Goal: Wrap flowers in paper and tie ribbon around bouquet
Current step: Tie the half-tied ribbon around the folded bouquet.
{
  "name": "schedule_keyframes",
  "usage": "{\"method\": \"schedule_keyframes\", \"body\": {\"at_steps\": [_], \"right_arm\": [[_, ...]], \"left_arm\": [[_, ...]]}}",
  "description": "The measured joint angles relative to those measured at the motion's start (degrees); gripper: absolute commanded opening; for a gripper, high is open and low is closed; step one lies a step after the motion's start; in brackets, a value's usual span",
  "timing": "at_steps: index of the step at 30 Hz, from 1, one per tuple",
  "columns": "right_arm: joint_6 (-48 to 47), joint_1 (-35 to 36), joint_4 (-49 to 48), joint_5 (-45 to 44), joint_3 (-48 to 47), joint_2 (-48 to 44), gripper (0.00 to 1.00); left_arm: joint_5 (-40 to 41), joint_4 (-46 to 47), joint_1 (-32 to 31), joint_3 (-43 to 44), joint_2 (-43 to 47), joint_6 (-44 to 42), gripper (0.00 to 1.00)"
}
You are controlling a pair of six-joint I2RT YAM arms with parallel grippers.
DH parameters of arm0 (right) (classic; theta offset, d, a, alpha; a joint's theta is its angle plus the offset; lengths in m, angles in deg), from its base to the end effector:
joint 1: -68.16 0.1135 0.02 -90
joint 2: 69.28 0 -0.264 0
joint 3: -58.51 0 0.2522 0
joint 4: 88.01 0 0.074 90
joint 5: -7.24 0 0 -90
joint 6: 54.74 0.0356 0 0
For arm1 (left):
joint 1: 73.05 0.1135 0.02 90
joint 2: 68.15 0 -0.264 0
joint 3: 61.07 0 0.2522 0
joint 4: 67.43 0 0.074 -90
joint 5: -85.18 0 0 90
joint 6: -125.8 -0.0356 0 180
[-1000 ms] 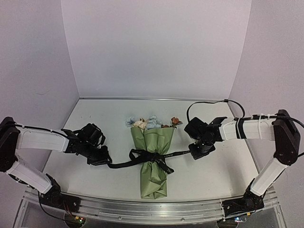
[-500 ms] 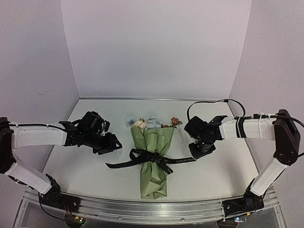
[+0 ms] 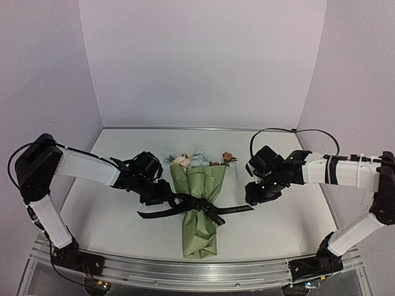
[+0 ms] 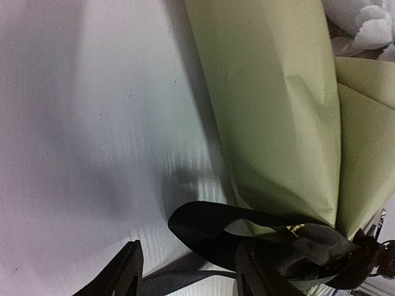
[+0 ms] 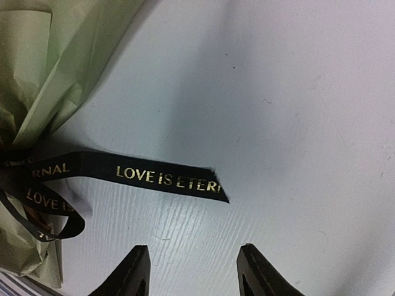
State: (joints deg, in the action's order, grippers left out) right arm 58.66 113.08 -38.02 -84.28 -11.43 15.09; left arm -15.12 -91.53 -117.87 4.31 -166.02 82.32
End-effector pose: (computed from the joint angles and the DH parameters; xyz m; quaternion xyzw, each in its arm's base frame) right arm 0.2029 0.2010 0.2145 -0.1792 0.9585 0.1136 0.1904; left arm 0.2288 -0.2364 0.1485 0.0116 0.9542 -0.2649 0.1386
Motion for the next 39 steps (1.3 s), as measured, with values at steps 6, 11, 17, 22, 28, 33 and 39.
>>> {"method": "schedule_keyframes", "body": {"at_steps": [6, 11, 17, 22, 28, 33, 39], "right_arm": [[-0.2, 1.3, -2.2, 3.4, 0.9, 0.0, 0.51], [-1.3, 2.4, -5.3, 6.6, 0.9, 0.9, 0.53], [-3.4, 3.3, -9.0, 12.9, 0.2, 3.9, 0.53], [-4.9, 6.0, -9.9, 14.9, -0.7, 4.5, 0.53], [-7.3, 7.8, -10.5, 15.5, -4.5, 7.6, 0.54], [-10.0, 8.2, -11.3, 15.1, -9.8, 12.9, 0.52], [-11.7, 8.3, -11.4, 14.9, -13.1, 17.3, 0.48]], "left_arm": [[0.2, 0.5, -0.5, 1.1, -3.0, 0.1, 0.46], [0.7, 0.7, -0.9, 3.0, -5.0, 0.0, 0.25], [1.6, 0.8, -1.0, 3.6, -6.1, -0.5, 0.02], [2.0, 0.8, -1.0, 3.6, -6.0, -1.5, 0.0], [2.6, 0.8, -1.0, 3.6, -4.6, -2.3, 0.0], [2.8, 0.9, -1.0, 3.6, -2.2, -3.2, 0.0], [2.8, 0.8, -1.0, 3.6, -1.2, -3.4, 0.0]]}}
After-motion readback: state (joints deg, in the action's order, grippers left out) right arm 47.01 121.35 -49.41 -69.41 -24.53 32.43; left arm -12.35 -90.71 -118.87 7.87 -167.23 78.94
